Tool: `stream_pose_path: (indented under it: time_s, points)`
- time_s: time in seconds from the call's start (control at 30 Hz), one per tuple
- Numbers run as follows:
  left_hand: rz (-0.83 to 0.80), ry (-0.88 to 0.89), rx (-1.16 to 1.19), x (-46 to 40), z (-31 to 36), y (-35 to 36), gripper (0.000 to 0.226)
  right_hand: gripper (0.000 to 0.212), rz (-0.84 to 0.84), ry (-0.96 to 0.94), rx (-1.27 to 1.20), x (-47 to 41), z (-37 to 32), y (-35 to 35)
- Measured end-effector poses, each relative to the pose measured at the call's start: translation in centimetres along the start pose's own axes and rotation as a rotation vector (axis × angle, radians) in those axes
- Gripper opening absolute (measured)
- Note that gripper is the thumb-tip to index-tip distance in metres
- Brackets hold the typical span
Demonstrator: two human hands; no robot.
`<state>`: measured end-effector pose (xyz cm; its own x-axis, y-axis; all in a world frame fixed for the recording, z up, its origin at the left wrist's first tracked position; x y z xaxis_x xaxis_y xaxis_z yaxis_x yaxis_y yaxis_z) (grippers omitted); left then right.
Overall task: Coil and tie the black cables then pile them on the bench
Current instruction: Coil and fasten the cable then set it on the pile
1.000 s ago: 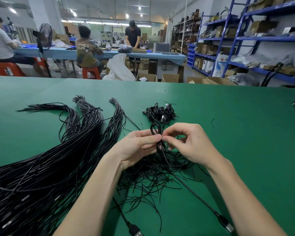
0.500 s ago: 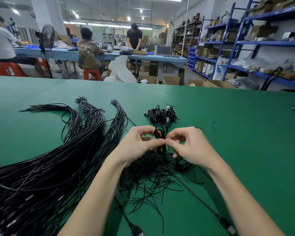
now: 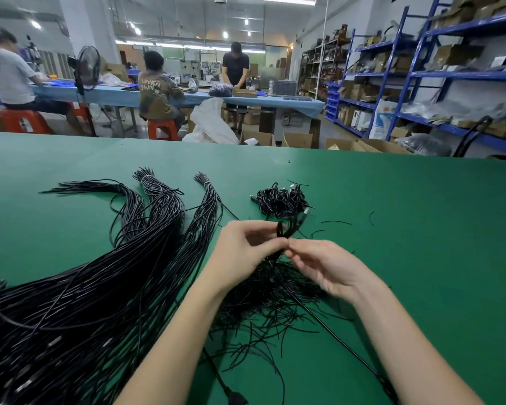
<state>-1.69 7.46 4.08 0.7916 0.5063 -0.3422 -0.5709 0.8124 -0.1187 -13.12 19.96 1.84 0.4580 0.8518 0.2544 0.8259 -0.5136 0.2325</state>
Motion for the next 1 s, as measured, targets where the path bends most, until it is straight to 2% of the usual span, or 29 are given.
stream_pose_path:
  time_s: [0.1,0.23,0.37,0.5,0.6,0.7,0.8,0.9,0.97,1.0]
  points:
    - [0.065,-0.212,0.257,-0.1,-0.9,-0.2,0.026,0.027,0.032,-0.189,0.29,0.5,-1.8,-0.2]
    - [0.005,-0.388,0.505,0.1,-1.1,0.3,0.041,0.005,0.118,-0.421,0.47,1.2,-3.0,0.0]
    - [-0.025,-0.499,0.695,0.3,-1.1,0.5,0.022,0.006,0.121,-0.479,0.549,1.5,-3.4,0.4]
    - [-0.086,-0.532,0.732,0.5,-1.4,0.8,0.014,0.01,0.133,-0.524,0.612,1.5,-3.2,0.7]
    - [-0.076,-0.46,0.639,0.4,-1.4,0.6,0.019,0.007,0.164,-0.503,0.625,1.3,-2.8,0.7]
    - [-0.017,-0.283,0.432,0.2,-1.0,0.1,0.018,0.007,0.208,-0.424,0.51,0.8,-2.0,0.4]
    - [0.044,0.003,0.128,0.0,-0.1,-0.6,0.017,0.018,0.152,-0.221,0.184,-0.1,-1.0,0.2]
    - [-0.007,0.292,-0.175,0.1,0.9,-0.3,0.02,0.009,0.059,0.061,-0.295,-0.7,1.0,0.7]
    - [-0.007,0.319,-0.264,0.2,0.9,0.0,0.02,0.009,0.046,0.112,-0.409,-0.9,1.7,0.9]
    - [0.023,0.273,-0.251,0.1,0.7,-0.1,0.02,0.008,0.064,0.087,-0.346,-0.9,1.6,0.9]
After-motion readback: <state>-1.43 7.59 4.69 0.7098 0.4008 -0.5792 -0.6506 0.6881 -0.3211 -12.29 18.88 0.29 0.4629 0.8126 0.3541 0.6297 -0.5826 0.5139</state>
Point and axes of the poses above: each hand's wrist, its own x-axis away from the middle knuckle, its own y-axis out of the palm, z = x × y, the point moved 4 cm from there along -x, towards the middle knuckle, and after that the axes turned 7 degrees about x, right-handed, at the moved point
